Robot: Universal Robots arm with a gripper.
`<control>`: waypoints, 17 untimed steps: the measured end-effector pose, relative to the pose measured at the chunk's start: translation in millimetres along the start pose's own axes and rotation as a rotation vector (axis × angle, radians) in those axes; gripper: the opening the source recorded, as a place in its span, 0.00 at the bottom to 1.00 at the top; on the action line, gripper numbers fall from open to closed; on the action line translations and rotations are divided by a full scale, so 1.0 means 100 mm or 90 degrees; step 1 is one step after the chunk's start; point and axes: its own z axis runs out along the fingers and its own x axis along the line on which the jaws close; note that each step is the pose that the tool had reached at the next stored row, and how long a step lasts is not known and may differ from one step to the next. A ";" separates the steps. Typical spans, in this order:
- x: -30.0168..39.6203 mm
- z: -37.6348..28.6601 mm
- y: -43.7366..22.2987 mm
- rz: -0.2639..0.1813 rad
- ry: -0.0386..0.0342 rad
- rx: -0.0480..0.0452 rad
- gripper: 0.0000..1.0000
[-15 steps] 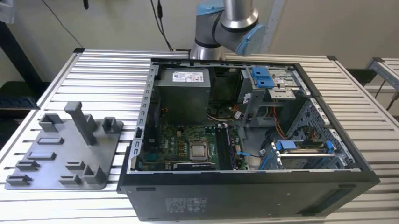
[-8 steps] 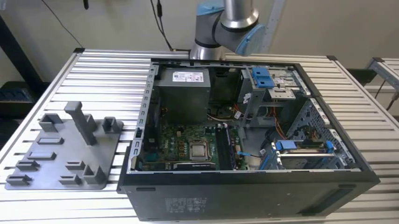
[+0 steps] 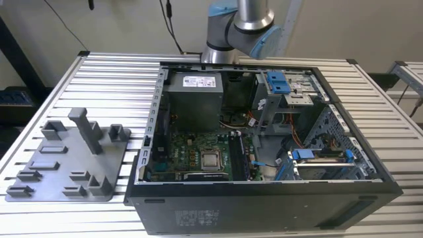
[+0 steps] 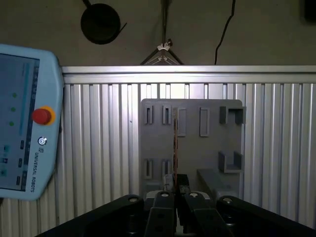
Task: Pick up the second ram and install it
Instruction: 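Pick up the second ram and move it above second insertion slot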
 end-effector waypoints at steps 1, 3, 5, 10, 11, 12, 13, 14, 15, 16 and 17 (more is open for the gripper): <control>0.000 0.000 0.000 0.000 0.0000 0.0000 0.14; 0.000 -0.001 0.000 0.000 0.0000 0.0000 0.14; 0.000 -0.001 -0.002 0.000 0.0000 0.0000 0.14; -0.001 -0.002 -0.054 0.000 0.0001 -0.0001 0.14; -0.001 -0.002 -0.068 0.000 0.0000 0.0000 0.14; -0.002 -0.003 -0.085 0.000 0.0000 -0.0001 0.14; -0.002 -0.003 -0.104 0.000 0.0001 -0.0001 0.14; -0.003 -0.002 -0.126 0.000 0.0000 0.0000 0.14; -0.003 -0.003 -0.147 0.000 0.0000 0.0000 0.14; -0.003 -0.004 -0.166 0.000 0.0000 -0.0001 0.14; -0.004 -0.004 -0.183 0.000 0.0000 0.0000 0.14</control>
